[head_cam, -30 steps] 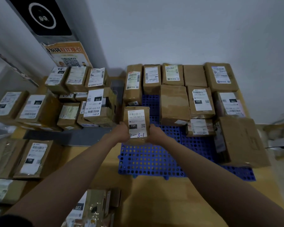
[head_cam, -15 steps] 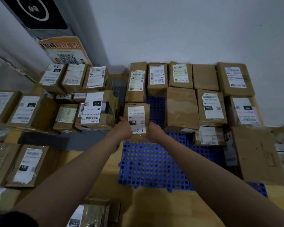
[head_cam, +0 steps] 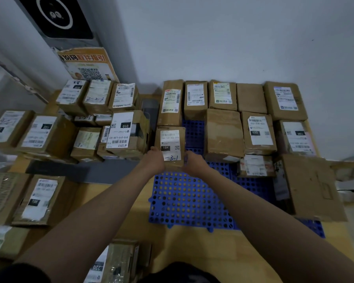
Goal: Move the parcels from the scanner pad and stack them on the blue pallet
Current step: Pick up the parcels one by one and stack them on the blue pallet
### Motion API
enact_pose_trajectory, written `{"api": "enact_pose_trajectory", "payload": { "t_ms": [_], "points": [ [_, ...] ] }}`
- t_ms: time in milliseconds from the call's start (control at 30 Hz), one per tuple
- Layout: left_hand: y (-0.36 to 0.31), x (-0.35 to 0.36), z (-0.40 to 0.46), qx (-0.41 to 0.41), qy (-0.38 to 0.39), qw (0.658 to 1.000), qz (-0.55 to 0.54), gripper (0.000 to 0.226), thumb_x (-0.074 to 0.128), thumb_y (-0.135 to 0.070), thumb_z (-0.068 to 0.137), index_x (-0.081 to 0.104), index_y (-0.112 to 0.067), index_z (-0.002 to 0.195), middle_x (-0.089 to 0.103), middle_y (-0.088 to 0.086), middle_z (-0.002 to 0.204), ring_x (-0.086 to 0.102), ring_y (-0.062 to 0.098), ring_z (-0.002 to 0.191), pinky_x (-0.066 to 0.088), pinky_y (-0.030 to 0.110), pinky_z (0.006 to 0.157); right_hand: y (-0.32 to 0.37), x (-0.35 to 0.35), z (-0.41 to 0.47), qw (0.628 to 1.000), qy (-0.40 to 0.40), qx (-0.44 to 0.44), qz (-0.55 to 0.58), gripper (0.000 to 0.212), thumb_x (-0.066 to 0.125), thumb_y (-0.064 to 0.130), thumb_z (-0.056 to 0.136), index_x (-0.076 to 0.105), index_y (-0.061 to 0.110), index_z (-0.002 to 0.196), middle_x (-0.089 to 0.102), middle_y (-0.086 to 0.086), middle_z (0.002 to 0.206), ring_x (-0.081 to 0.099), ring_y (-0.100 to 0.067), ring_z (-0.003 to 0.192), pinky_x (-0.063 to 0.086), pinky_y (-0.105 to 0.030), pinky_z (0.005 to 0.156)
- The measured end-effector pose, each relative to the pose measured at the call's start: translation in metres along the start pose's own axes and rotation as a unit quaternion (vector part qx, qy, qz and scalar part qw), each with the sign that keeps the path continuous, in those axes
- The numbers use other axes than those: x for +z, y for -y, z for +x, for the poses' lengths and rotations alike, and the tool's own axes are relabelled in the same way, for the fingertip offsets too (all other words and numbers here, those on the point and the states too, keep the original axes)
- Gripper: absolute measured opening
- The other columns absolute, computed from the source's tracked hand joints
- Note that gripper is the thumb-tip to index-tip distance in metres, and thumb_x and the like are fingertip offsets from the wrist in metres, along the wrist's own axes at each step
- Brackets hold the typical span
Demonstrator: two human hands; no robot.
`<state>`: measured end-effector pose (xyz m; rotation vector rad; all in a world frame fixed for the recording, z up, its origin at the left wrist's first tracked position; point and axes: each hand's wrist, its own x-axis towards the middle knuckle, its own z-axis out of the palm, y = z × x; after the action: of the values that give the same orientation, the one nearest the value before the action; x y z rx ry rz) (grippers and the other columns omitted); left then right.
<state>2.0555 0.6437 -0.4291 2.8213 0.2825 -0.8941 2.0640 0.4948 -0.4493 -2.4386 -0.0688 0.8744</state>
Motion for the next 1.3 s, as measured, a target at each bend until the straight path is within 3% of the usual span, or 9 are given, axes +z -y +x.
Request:
{"api": "enact_pose_trajectory", "payload": {
  "t_ms": [67, 167, 267, 367, 533, 767, 967, 1100, 1300],
  "points": [
    [0.004, 0.002, -0.013, 0.025, -0.007, 0.999, 0.024, 0.059, 0.060, -0.009, 0.088, 0.035, 0.002, 0.140, 0.054, 0.016, 0.125, 0.058, 0.028, 0.108, 0.044, 0.030, 0.072, 0.003, 0.000, -0.013, 0.999, 0.010, -0.009, -0.038, 0.044, 0.065, 0.016, 0.091, 0.048, 0.006, 0.131, 0.056, -0.014, 0.128, 0.058, -0.031, 0.111, 0.053, -0.041, 0.089],
    [0.012, 0.007, -0.036, 0.063, -0.010, 0.997, 0.043, 0.048, 0.056, -0.007, 0.088, 0.043, -0.004, 0.133, 0.059, 0.012, 0.101, 0.058, 0.024, 0.079, 0.045, 0.032, 0.060, 0.010, 0.005, -0.034, 0.995, 0.032, -0.010, -0.092, 0.044, 0.065, 0.016, 0.092, 0.049, 0.006, 0.132, 0.057, -0.014, 0.128, 0.061, -0.029, 0.106, 0.055, -0.041, 0.089],
    [0.023, 0.012, -0.059, 0.093, 0.022, 0.993, 0.071, 0.029, 0.056, -0.009, 0.089, 0.054, -0.012, 0.119, 0.056, 0.007, 0.090, 0.053, 0.021, 0.068, 0.045, 0.032, 0.057, 0.019, 0.015, -0.060, 0.988, 0.063, -0.001, -0.140, 0.044, 0.064, 0.018, 0.094, 0.049, 0.008, 0.134, 0.056, -0.014, 0.130, 0.065, -0.030, 0.097, 0.058, -0.043, 0.082],
    [0.042, 0.018, -0.079, 0.116, 0.052, 0.988, 0.088, 0.016, 0.055, -0.017, 0.093, 0.056, -0.014, 0.109, 0.058, 0.009, 0.102, 0.054, 0.022, 0.083, 0.050, 0.035, 0.073, 0.029, 0.028, -0.084, 0.983, 0.077, -0.011, -0.164, 0.037, 0.063, 0.013, 0.094, 0.053, 0.006, 0.129, 0.055, -0.016, 0.128, 0.063, -0.032, 0.098, 0.059, -0.044, 0.079],
    [0.089, 0.029, -0.109, 0.092, 0.048, 0.991, 0.082, 0.038, 0.059, -0.020, 0.094, 0.052, -0.009, 0.129, 0.058, 0.010, 0.123, 0.060, 0.026, 0.105, 0.053, 0.038, 0.087, 0.050, 0.058, -0.121, 0.980, 0.075, -0.023, -0.181, 0.038, 0.063, 0.013, 0.094, 0.057, -0.002, 0.128, 0.057, -0.023, 0.130, 0.064, -0.035, 0.103, 0.057, -0.049, 0.082],
    [0.161, 0.037, -0.146, 0.068, 0.002, 0.996, 0.057, 0.046, 0.059, -0.022, 0.092, 0.048, -0.012, 0.135, 0.052, 0.008, 0.133, 0.056, 0.025, 0.110, 0.052, 0.039, 0.090, 0.085, 0.103, -0.153, 0.974, 0.075, -0.049, -0.206, 0.040, 0.063, 0.015, 0.093, 0.055, -0.001, 0.128, 0.056, -0.018, 0.128, 0.063, -0.032, 0.101, 0.057, -0.045, 0.083],
    [0.209, 0.049, -0.175, 0.042, -0.003, 0.997, 0.059, 0.027, 0.055, -0.021, 0.093, 0.054, -0.011, 0.118, 0.058, 0.010, 0.124, 0.058, 0.024, 0.103, 0.048, 0.033, 0.084, 0.109, 0.141, -0.172, 0.976, 0.082, -0.059, -0.193, 0.051, 0.064, 0.017, 0.092, 0.049, 0.007, 0.139, 0.049, -0.015, 0.138, 0.061, -0.028, 0.102, 0.059, -0.041, 0.078],
    [0.236, 0.065, -0.193, 0.010, -0.009, 0.998, 0.063, 0.037, 0.055, -0.024, 0.095, 0.052, -0.009, 0.128, 0.057, 0.009, 0.127, 0.058, 0.025, 0.111, 0.049, 0.032, 0.086, 0.115, 0.164, -0.183, 0.977, 0.091, -0.047, -0.189, 0.044, 0.060, 0.021, 0.095, 0.047, 0.008, 0.135, 0.048, -0.013, 0.134, 0.061, -0.030, 0.101, 0.059, -0.046, 0.081],
    [0.264, 0.090, -0.208, -0.035, 0.027, 0.997, 0.063, 0.031, 0.050, -0.024, 0.097, 0.053, -0.004, 0.120, 0.060, 0.012, 0.120, 0.059, 0.023, 0.097, 0.043, 0.029, 0.070, 0.107, 0.191, -0.194, 0.987, 0.070, 0.018, -0.144, 0.059, 0.057, 0.014, 0.095, 0.029, 0.003, 0.146, 0.055, -0.012, 0.120, 0.059, -0.023, 0.080, 0.059, -0.044, 0.079]
  ]
}}
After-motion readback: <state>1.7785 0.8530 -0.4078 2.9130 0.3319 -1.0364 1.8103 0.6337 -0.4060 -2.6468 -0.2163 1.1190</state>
